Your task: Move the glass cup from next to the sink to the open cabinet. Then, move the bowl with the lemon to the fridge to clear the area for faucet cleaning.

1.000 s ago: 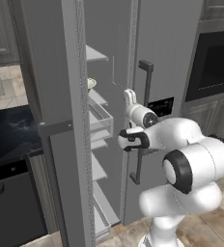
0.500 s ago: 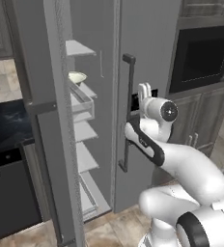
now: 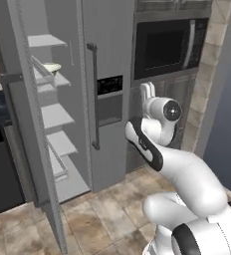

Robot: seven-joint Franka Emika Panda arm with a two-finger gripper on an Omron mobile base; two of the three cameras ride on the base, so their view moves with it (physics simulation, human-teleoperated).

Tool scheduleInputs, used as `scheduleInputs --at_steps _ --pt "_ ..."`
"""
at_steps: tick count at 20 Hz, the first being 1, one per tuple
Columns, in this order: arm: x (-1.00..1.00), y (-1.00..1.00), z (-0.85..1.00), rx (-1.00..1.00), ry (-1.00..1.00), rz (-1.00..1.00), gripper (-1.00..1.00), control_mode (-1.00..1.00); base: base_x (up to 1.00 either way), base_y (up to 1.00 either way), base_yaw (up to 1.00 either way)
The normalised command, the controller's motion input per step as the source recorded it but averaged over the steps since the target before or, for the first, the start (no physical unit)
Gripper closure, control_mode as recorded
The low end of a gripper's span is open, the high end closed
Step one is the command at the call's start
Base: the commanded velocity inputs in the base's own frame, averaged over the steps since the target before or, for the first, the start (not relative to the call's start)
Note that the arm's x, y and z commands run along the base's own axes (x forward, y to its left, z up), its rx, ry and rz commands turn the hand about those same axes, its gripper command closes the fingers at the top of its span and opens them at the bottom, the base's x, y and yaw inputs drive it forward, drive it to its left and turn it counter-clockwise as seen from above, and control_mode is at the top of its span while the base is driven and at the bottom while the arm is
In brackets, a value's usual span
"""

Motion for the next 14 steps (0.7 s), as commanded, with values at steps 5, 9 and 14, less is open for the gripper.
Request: scheduleInputs --at_steps 5,9,14 --pt "0.0 0.0 0.0 0.0 0.0 0.0 -1.0 1.0 -1.0 -0.25 0.04" --pt "0.0 0.0 0.0 0.0 0.0 0.0 -1.0 1.0 -1.0 -0.06 0.31" --pt "0.0 0.0 0.0 0.0 0.0 0.0 -1.0 1.0 -0.99 0.0 0.44"
